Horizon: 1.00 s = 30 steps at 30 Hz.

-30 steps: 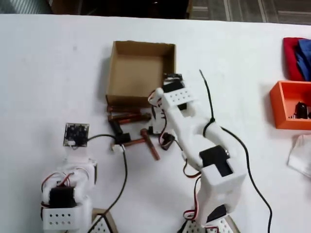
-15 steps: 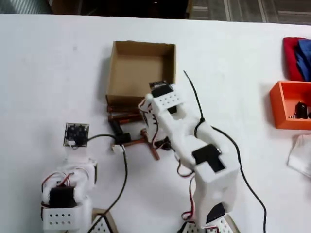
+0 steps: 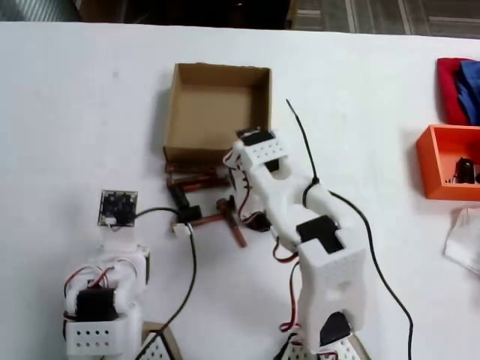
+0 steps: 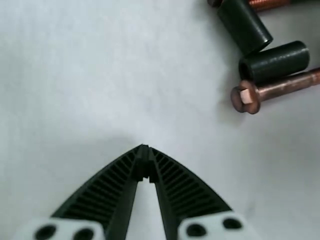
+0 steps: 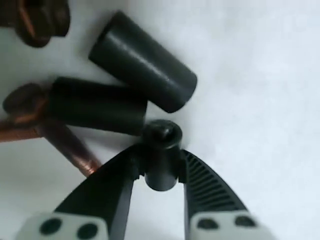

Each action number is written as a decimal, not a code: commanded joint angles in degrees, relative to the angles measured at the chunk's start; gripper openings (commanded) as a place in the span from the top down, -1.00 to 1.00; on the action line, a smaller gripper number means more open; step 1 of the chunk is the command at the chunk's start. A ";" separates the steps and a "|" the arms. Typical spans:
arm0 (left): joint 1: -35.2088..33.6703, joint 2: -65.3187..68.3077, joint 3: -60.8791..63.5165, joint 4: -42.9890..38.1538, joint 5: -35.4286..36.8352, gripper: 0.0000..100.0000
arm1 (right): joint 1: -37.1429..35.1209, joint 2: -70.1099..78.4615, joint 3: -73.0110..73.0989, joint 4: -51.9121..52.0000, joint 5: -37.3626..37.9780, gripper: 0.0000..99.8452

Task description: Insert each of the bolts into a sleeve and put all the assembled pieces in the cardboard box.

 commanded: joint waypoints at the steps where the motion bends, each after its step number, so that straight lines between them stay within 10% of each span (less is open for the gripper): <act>1: 0.53 -0.88 1.19 -1.05 0.18 0.94 | -0.04 1.36 -2.64 0.75 6.42 0.96; 11: 0.53 -0.88 1.19 -1.05 0.18 0.94 | 0.66 -2.59 4.13 -8.92 12.48 0.96; 20: 0.53 -0.88 1.19 -1.05 0.18 0.94 | 6.73 -36.79 39.65 -27.30 25.14 0.96; 30: 0.53 -0.88 1.19 -1.05 0.18 0.94 | 7.43 -46.37 47.38 -17.45 29.01 0.85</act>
